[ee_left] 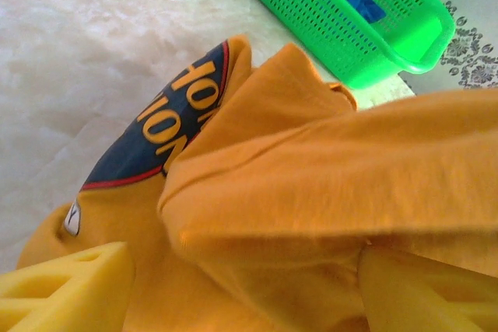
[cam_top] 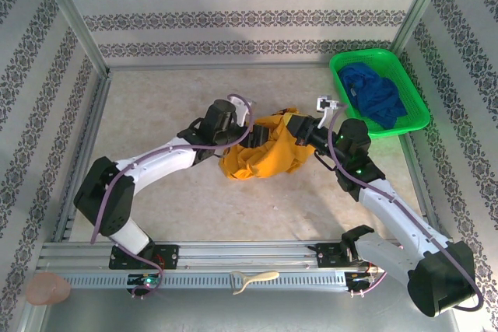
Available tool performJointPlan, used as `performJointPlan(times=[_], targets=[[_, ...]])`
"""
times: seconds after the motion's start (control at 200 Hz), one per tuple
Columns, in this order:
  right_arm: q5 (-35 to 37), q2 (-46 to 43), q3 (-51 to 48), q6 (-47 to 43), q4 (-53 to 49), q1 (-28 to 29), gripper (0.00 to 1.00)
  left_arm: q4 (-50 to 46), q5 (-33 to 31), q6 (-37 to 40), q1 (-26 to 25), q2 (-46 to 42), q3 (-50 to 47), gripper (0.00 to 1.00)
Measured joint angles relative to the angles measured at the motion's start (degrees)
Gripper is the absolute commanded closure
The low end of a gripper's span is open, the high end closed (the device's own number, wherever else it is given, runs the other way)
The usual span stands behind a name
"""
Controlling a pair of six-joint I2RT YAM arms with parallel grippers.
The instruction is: Fold the inside-out t-shirt
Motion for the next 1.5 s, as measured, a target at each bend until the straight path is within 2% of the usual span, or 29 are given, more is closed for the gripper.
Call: performJointPlan(times=[0.095,0.15,0.19,0.255,0.315,0.5,0.649,0.669,0.694,0.714,0.749,0.859,0.974,1.044,1.119,1.209,1.329,1.499], targets=[[-0.39,0.00,0.00,0.15,0.00,0.02,1.00,1.99,1.40,-0.11,0.00,3.37,2.23,0.22],[-0.55,-0.04,0.00,0.15,0.00,0.02,1.00,3.48,2.86,-0.59,0.00,5.75,3.30,0.30],[-0.61,-0.15,-0.04,0.17,0.00,-0.02,1.00,4.74,4.37,-1.05,0.00,7.74,4.33,0.45],[-0.81,-0.90,-0.50,0.33,0.00,-0.70,1.00,7.48,7.52,-2.91,0.28,11.02,5.95,0.77],[-1.14,-2.05,-1.22,0.81,-0.04,-2.71,1.00,10.82,11.47,-5.20,0.85,13.27,6.38,1.00],[-1.73,-1.79,-4.22,1.42,0.04,-10.97,1.00,19.52,23.17,-14.23,6.58,10.99,2.49,1.00],[-0.90,10.64,-4.20,-0.35,1.31,-11.52,1.00,26.53,34.03,-23.45,10.21,4.74,0.37,1.00],[-0.48,12.33,-3.96,-0.50,1.25,-11.43,0.92,28.44,35.45,-25.03,10.25,4.04,0.11,1.00],[0.00,15.06,-3.43,-0.63,1.11,-11.50,0.75,30.88,36.96,-27.04,10.25,3.37,-0.13,1.00],[0.46,17.49,-2.75,-0.63,0.81,-11.50,0.66,32.76,38.03,-28.87,10.25,3.02,-0.26,1.00],[0.85,21.00,-1.55,-0.76,0.33,-11.65,0.56,36.57,39.80,-32.06,10.25,2.62,-0.39,1.00],[1.31,25.42,0.98,-1.07,-2.10,-11.69,0.48,49.00,42.71,-42.80,10.34,3.02,-0.63,1.00],[3.10,17.25,0.96,-1.64,-6.95,-10.91,0.41,55.54,41.81,-50.12,11.06,3.67,-2.03,1.00],[5.68,7.61,1.01,-2.71,-10.80,-9.25,0.33,54.80,40.28,-51.19,11.74,3.65,-3.06,1.00],[8.90,-2.32,2.32,-4.83,-15.04,-6.01,0.27,49.62,38.21,-49.88,12.02,3.21,-3.30,1.00],[12.50,-8.55,5.49,-7.45,-18.84,-1.53,0.21,42.01,36.00,-47.06,12.02,1.73,-3.30,1.00],[16.13,-7.32,10.27,-10.45,-22.12,3.61,0.18,32.54,33.94,-43.36,12.00,-0.48,-2.71,1.00],[20.52,3.63,16.28,-14.69,-24.70,10.54,0.16,23.76,31.85,-39.56,11.41,-1.75,-0.57,1.00]])
